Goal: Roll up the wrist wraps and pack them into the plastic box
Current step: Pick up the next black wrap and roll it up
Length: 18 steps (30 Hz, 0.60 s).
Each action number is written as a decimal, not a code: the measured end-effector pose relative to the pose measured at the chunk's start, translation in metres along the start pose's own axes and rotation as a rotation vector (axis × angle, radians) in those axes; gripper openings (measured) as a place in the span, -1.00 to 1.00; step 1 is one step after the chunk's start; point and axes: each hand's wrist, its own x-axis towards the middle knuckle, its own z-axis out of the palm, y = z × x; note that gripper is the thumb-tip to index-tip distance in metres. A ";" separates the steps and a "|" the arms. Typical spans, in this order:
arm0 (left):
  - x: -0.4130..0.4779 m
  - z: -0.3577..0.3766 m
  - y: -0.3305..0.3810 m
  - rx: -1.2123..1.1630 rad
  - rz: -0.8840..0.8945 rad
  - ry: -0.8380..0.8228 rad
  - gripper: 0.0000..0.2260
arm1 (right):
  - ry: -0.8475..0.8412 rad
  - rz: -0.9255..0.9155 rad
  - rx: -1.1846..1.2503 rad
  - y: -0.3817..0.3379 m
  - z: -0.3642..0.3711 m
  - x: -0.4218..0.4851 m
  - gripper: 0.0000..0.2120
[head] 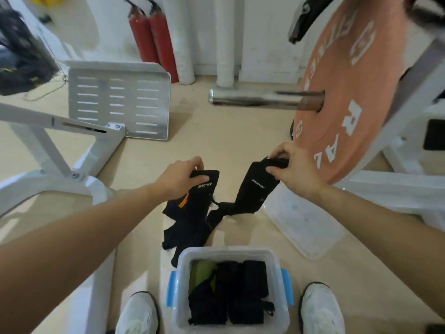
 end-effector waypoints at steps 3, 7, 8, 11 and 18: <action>-0.026 -0.052 0.024 -0.131 0.015 0.077 -0.77 | 0.056 -0.037 0.123 -0.048 -0.022 0.004 -0.78; -0.063 -0.113 0.055 -0.295 0.037 0.232 -0.75 | 0.078 -0.063 0.225 -0.109 -0.053 0.004 -0.82; -0.070 -0.124 0.060 -0.338 0.032 0.278 -0.76 | 0.110 -0.079 0.244 -0.126 -0.064 0.003 -0.81; -0.087 -0.143 0.068 -0.504 0.008 0.376 -0.75 | 0.266 -0.158 0.360 -0.162 -0.093 0.001 -0.82; -0.109 -0.118 0.080 -0.718 -0.008 0.336 -0.72 | 0.113 -0.106 0.299 -0.155 -0.073 -0.020 -0.83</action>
